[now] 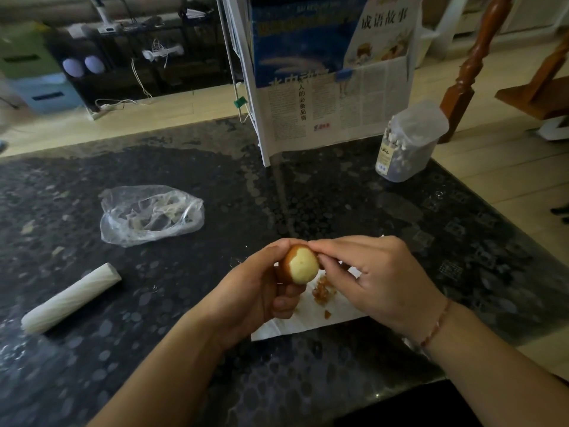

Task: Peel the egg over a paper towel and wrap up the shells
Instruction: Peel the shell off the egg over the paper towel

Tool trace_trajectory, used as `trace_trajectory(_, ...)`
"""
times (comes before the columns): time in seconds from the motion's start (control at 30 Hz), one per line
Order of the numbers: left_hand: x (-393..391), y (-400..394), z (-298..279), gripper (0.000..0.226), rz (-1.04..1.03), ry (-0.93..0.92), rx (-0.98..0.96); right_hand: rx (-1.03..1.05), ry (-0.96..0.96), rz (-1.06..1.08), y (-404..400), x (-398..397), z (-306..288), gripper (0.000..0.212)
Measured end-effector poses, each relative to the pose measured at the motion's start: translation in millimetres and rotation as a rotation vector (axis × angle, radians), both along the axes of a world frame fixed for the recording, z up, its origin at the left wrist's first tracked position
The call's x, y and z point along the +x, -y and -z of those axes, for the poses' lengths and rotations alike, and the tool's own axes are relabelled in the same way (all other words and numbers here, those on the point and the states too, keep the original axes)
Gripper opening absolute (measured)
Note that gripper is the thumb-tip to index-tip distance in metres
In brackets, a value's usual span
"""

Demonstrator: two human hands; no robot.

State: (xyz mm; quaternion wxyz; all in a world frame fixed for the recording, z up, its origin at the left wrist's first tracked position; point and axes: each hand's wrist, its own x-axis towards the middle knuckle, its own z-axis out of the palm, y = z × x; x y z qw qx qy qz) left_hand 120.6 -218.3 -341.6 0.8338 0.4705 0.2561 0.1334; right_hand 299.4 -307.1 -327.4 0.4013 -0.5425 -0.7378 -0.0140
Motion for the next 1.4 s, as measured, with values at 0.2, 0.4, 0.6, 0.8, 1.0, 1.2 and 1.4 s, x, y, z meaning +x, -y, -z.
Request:
trace_trajectory(0.2,1.1,0.6,-1.7,0.038,-0.014,-0.03,0.023,-0.007,0.099,0.027,-1.7,-2.4,-0.8,0.022)
trace_trajectory(0.4,-2.4,1.8,-0.9,0.036,0.038,0.028,-0.056,-0.121,-0.091,0.104,-3.0,-5.8,-2.8,0.018)
trace_trajectory(0.6,-6.3,3.4,7.0,0.027,0.04,0.151,-0.049,-0.15,-0.235,0.174,-2.0,-7.1,-6.2,0.015)
trace_trajectory(0.8,-4.2,2.4,5.4,0.043,0.018,0.114,-0.029,-0.142,-0.264,0.165,-0.3,-8.0,-8.9,0.016)
trace_trajectory(1.0,-0.9,5.3,3.8,0.036,-0.078,0.138,0.031,-0.15,-0.292,0.12,1.7,-4.9,-8.1,0.011)
trace_trajectory(1.2,0.3,10.0,-1.5,0.039,-0.062,0.1,0.07,-0.162,-0.298,0.092,0.8,-4.7,-5.7,0.02)
trace_trajectory(1.4,1.6,8.1,-1.0,0.035,-0.056,0.079,0.106,-0.207,-0.398,0.1,0.3,-4.1,-4.5,0.028)
